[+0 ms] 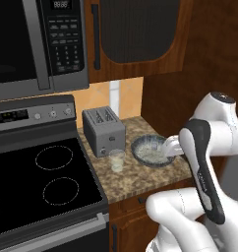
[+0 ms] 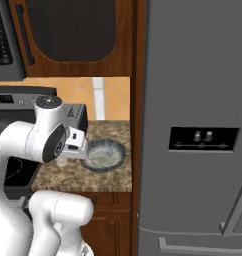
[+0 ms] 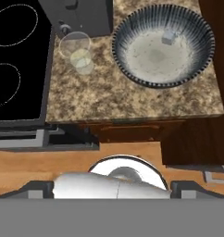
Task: Grab a lemon wedge from the fridge and one ice cube from the ice bowl, and put them in the glass of lemonade.
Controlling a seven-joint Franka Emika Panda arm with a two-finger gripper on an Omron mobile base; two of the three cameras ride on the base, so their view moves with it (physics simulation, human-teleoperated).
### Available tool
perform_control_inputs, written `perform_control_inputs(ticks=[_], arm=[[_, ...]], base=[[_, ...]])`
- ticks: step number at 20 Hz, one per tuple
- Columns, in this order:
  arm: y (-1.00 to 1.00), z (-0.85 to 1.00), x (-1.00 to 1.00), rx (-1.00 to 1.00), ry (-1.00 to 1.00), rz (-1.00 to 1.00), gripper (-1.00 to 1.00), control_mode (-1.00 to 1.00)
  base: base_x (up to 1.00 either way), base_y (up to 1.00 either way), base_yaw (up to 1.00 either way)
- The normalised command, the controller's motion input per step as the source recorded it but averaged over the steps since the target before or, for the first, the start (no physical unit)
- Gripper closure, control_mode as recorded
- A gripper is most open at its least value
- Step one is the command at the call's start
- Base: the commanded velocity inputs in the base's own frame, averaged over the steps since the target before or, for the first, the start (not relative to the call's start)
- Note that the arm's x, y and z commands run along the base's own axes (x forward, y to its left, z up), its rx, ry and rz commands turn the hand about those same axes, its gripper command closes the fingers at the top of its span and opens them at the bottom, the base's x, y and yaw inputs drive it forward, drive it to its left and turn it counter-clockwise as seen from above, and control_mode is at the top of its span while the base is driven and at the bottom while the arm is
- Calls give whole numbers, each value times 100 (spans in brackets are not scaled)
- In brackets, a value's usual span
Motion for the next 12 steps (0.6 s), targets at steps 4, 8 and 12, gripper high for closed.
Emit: perform_control_inputs(ticks=[4,8,12], arm=[[1,40,-89,3,-4,-3,-100,-100],[1,65,-32,2,-6,0,-100,-100],[-6,44,-18,3,-4,0,-100,-100]], base=[[0,0,0],[0,0,0],[0,0,0]])
